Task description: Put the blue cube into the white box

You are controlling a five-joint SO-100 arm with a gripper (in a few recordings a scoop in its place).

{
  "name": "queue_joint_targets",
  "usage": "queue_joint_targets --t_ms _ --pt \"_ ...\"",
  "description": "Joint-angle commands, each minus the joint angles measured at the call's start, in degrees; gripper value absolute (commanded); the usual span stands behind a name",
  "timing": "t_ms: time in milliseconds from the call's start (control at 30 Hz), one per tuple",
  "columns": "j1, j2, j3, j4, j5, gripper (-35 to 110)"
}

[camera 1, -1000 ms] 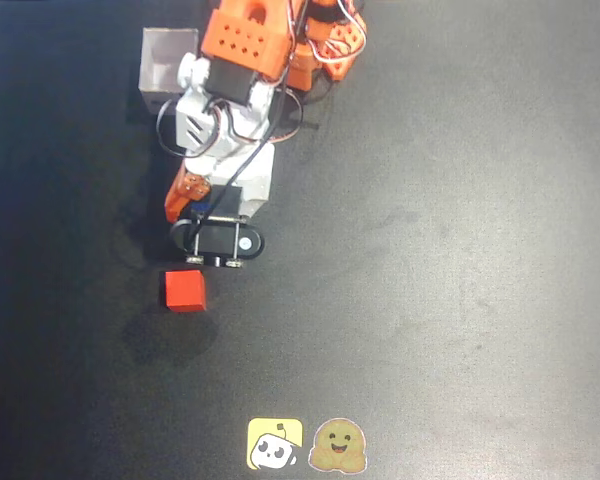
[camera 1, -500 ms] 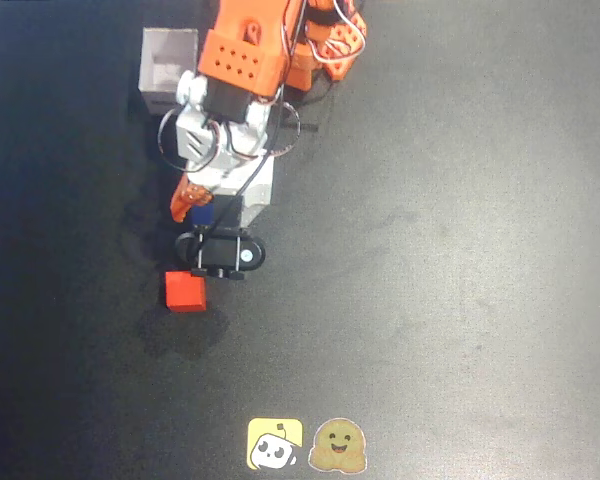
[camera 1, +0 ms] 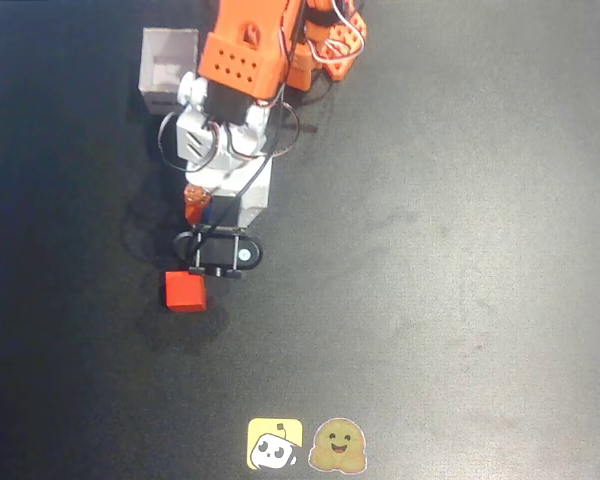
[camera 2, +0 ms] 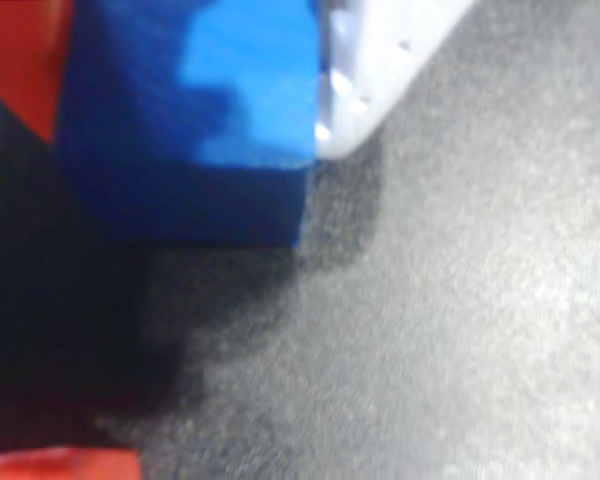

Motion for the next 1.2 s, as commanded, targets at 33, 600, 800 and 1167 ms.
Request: queue_joint_targets --t_ms 33,600,800,1167 --pt "0.62 0.18 -0.7 -0.09 -1.23 0" --pt "8.53 16.44 -17.58 28.12 -2.37 0" --pt "17.14 23.38 -17.31 33.75 -3.6 0" --pt "29.53 31.9 -18.72 37.62 -5.62 0"
